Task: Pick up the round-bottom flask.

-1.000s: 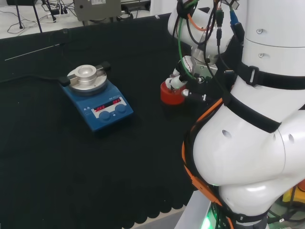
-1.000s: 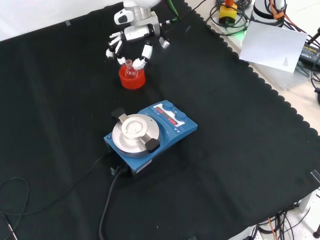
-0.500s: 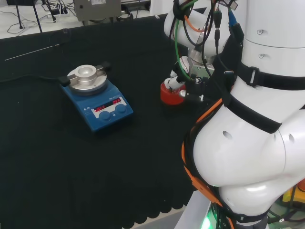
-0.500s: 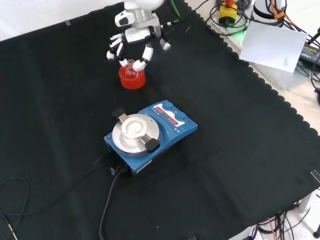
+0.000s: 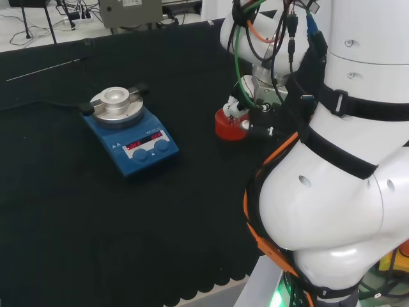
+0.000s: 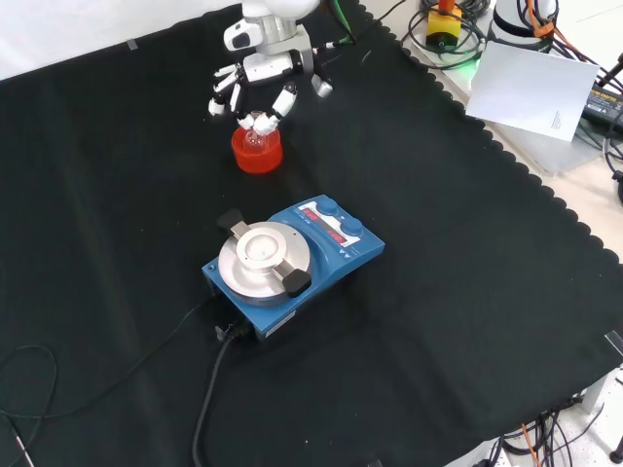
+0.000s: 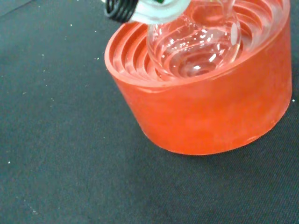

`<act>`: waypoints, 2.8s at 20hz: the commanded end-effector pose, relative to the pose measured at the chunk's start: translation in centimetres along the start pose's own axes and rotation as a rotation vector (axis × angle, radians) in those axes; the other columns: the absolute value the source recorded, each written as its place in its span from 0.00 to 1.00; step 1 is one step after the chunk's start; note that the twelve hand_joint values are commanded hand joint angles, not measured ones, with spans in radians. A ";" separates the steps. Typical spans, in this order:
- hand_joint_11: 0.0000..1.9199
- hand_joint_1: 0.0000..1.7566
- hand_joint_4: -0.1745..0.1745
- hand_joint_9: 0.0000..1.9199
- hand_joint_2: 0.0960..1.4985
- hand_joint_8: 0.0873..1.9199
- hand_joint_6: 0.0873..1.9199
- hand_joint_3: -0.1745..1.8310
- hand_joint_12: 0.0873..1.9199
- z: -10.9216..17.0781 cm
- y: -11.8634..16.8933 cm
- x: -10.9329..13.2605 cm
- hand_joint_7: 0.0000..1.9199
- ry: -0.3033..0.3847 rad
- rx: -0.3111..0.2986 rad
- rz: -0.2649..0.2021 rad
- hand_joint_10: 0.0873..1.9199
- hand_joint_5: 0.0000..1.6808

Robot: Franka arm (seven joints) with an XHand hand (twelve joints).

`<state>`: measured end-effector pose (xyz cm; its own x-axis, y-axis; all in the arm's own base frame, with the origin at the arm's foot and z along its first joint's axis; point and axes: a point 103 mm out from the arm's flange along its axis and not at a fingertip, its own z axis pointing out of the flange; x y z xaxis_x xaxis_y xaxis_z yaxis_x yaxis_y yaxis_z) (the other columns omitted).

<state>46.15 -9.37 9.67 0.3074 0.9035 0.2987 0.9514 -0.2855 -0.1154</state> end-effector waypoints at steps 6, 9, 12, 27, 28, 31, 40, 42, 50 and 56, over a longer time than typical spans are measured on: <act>0.01 0.52 0.27 0.21 0.32 0.34 0.39 0.44 0.71 -0.9 -0.2 0.1 0.15 0.029 0.007 -0.016 0.35 0.25; 0.00 0.49 0.27 0.20 0.32 0.34 0.35 0.43 0.71 -1.2 -0.6 0.2 0.14 0.026 0.002 -0.032 0.36 0.23; 0.00 0.48 0.27 0.20 0.32 0.34 0.33 0.42 0.71 -1.3 -0.9 -0.1 0.14 0.015 0.009 -0.036 0.36 0.23; 0.00 0.48 0.28 0.20 0.32 0.34 0.33 0.41 0.70 -1.4 -1.8 -3.4 0.13 -0.013 0.031 -0.018 0.36 0.27; 0.00 0.49 0.28 0.20 0.32 0.34 0.33 0.41 0.70 -1.3 -1.8 -3.3 0.13 -0.014 0.030 -0.019 0.36 0.27; 0.00 0.49 0.29 0.20 0.31 0.34 0.34 0.41 0.70 -1.2 -1.8 -3.6 0.14 -0.005 0.033 -0.023 0.36 0.29; 0.00 0.50 0.28 0.20 0.32 0.34 0.40 0.40 0.70 -0.1 -1.7 -3.5 0.14 0.001 0.056 -0.032 0.36 0.35; 0.00 0.50 0.28 0.21 0.32 0.34 0.40 0.40 0.70 -0.2 -1.6 -3.4 0.14 0.004 0.056 -0.035 0.36 0.36; 0.00 0.51 0.27 0.21 0.34 0.34 0.43 0.40 0.70 -0.3 -1.4 -3.8 0.15 0.012 0.054 -0.040 0.36 0.39; 0.00 0.51 0.26 0.22 0.36 0.34 0.45 0.40 0.71 0.0 -1.2 -3.4 0.16 0.004 0.051 -0.050 0.36 0.47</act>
<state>43.88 -12.25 8.91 0.2633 0.9136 0.3098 0.9624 -0.2264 -0.1504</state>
